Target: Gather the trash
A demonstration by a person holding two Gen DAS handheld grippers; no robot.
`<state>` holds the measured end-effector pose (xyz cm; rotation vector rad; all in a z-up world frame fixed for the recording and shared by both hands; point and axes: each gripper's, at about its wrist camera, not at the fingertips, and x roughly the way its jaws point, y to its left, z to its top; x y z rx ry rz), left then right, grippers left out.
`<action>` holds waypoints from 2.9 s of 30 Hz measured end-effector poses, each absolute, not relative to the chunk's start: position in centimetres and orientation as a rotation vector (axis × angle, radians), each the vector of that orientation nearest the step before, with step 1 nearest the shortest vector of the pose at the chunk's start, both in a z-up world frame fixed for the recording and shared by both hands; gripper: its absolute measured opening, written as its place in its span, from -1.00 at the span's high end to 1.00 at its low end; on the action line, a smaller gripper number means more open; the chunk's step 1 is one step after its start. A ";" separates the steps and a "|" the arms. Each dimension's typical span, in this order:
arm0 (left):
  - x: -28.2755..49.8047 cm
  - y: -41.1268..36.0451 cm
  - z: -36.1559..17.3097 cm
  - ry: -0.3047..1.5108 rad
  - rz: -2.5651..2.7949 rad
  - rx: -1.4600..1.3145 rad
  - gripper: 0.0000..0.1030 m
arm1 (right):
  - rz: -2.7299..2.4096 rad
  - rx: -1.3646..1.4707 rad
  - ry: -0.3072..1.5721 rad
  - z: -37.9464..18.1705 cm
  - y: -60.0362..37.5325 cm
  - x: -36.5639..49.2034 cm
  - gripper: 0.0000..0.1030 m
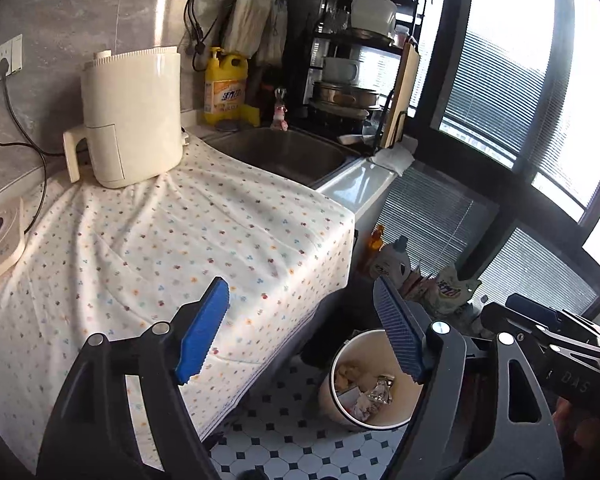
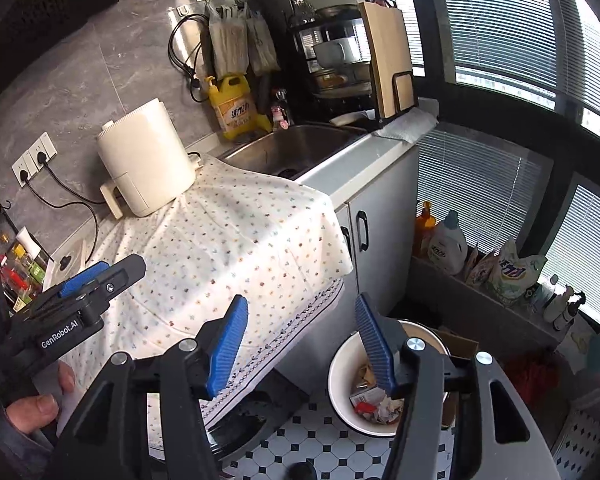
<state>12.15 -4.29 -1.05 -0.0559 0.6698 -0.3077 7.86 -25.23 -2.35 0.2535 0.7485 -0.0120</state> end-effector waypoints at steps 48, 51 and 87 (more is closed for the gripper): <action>-2.0 0.5 2.3 0.506 -0.235 -0.054 -0.88 | -0.029 0.192 0.584 2.5 -19.2 -5.5 -0.85; -1.8 -0.1 2.4 0.503 -0.243 -0.052 -0.88 | -0.044 0.192 0.581 2.7 -19.8 -5.6 -0.85; -1.6 0.6 3.3 0.484 -0.182 -0.035 -0.89 | -0.047 0.211 0.569 2.6 -19.3 -4.9 -0.85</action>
